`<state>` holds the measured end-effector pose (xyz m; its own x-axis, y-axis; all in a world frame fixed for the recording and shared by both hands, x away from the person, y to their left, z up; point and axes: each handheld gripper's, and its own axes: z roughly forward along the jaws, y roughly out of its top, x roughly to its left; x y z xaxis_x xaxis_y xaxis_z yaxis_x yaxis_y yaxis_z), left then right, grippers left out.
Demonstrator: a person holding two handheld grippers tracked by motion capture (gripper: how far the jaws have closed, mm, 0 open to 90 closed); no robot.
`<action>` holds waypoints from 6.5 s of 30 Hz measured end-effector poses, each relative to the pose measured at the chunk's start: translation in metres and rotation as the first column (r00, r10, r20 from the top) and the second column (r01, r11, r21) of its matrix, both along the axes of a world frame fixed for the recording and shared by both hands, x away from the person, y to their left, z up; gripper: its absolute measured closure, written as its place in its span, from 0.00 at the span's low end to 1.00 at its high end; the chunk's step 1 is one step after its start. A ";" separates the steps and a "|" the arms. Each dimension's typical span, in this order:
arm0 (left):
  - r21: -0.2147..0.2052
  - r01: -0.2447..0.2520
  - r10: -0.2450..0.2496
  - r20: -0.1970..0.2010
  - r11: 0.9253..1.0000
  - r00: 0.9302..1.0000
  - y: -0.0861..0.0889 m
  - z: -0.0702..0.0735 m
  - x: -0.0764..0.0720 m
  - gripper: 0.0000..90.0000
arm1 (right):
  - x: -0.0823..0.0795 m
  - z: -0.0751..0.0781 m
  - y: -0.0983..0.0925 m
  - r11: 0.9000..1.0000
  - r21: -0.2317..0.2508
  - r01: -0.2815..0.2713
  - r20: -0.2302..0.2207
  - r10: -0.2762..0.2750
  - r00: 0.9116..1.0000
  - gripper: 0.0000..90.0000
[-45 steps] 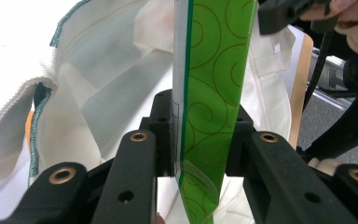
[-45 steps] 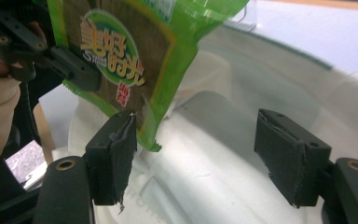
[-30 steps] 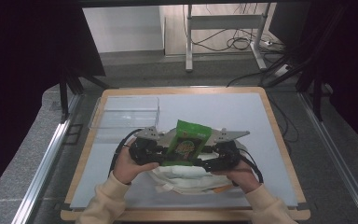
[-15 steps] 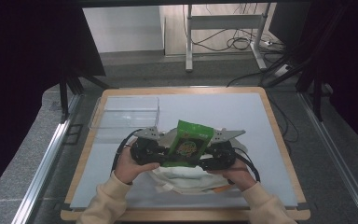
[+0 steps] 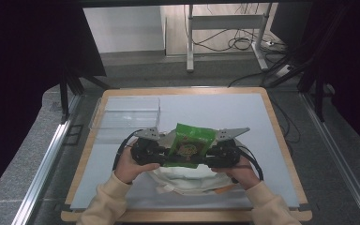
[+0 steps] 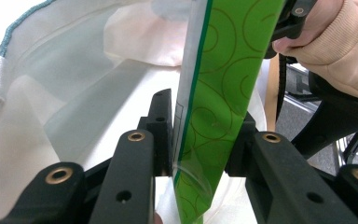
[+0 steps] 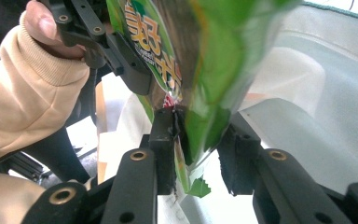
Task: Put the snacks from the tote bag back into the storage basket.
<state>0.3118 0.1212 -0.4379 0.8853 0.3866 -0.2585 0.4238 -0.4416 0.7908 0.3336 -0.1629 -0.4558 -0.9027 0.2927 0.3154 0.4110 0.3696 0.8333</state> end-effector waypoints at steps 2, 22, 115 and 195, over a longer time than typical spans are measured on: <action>0.001 -0.004 0.004 0.005 1.000 1.000 0.000 -0.001 0.000 0.76 | 0.000 0.000 0.000 1.000 0.002 -0.008 -0.006 0.008 1.000 0.78; 0.033 -0.105 0.102 0.067 0.994 0.993 0.012 0.006 -0.001 0.39 | -0.004 0.011 -0.007 0.993 -0.113 0.024 0.095 -0.013 0.995 0.81; 0.370 0.204 -0.242 0.059 0.906 0.968 -0.027 0.029 0.032 0.83 | 0.010 0.026 0.031 0.810 -0.581 -0.081 0.178 0.223 0.958 0.81; 0.214 -0.026 -0.020 0.209 0.976 0.978 0.043 0.119 0.031 0.85 | -0.010 0.014 -0.029 0.964 -0.227 0.135 0.131 -0.106 0.986 0.40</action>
